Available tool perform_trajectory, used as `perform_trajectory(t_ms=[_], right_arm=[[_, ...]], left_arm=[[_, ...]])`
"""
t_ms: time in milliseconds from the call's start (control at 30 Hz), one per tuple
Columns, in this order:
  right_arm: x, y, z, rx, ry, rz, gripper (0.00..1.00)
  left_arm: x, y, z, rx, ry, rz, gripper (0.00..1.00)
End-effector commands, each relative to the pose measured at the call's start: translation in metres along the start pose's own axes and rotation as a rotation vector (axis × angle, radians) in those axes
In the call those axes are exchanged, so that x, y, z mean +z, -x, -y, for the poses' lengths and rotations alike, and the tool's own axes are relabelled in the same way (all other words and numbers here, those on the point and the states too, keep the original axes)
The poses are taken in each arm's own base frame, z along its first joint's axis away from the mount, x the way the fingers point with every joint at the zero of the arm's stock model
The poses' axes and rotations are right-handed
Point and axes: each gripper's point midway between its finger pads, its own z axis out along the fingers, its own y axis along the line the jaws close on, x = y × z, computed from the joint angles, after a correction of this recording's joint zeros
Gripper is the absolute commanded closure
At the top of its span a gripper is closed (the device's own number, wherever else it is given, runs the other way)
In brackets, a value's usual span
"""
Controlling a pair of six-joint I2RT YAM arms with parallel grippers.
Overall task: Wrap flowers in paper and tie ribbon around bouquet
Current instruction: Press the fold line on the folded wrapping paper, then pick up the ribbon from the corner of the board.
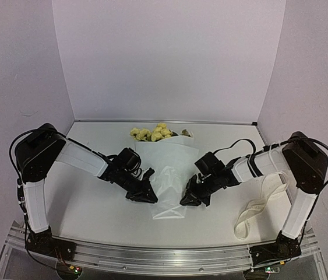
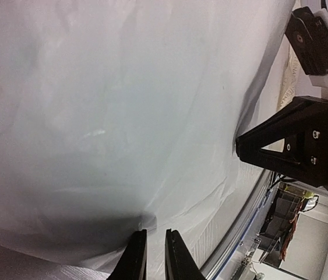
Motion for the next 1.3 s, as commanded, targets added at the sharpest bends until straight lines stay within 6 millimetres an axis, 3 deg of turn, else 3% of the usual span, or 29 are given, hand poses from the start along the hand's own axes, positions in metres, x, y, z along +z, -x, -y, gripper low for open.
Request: perform_trajectory(t_ms=[0,133,300,433,700,967,1133,1267], right_arm=[[-0.039,0.001,-0.03,-0.098,0.023,0.053,0.94],[-0.061,-0.005,-0.034,-0.158,-0.002,0.065,0.93],[-0.089,-0.01,-0.015,-0.249,-0.111,0.104,0.88],[-0.109,-0.011,0.003,-0.299,-0.182,0.161,0.81],[-0.143,-0.012,0.074,-0.263,-0.376,0.25,0.65],[-0.151,-0.014,0.128,-0.215,-0.487,0.308,0.54],[-0.148,-0.017,0.147,-0.198,-0.535,0.293,0.53],[-0.147,-0.021,0.16,-0.179,-0.56,0.292,0.53]], left_arm=[[-0.028,0.028,0.043,0.113,-0.025,0.099,0.85],[-0.037,0.038,0.059,0.153,-0.039,0.12,0.84],[-0.036,0.049,0.076,0.196,-0.066,0.12,0.84],[-0.022,0.049,0.094,0.246,-0.087,0.076,0.84],[0.02,0.022,0.116,0.308,-0.112,-0.049,0.85],[0.055,0.011,0.105,0.3,-0.09,-0.123,0.85],[0.058,0.015,0.107,0.306,-0.084,-0.119,0.85],[0.048,0.019,0.117,0.334,-0.089,-0.09,0.84]])
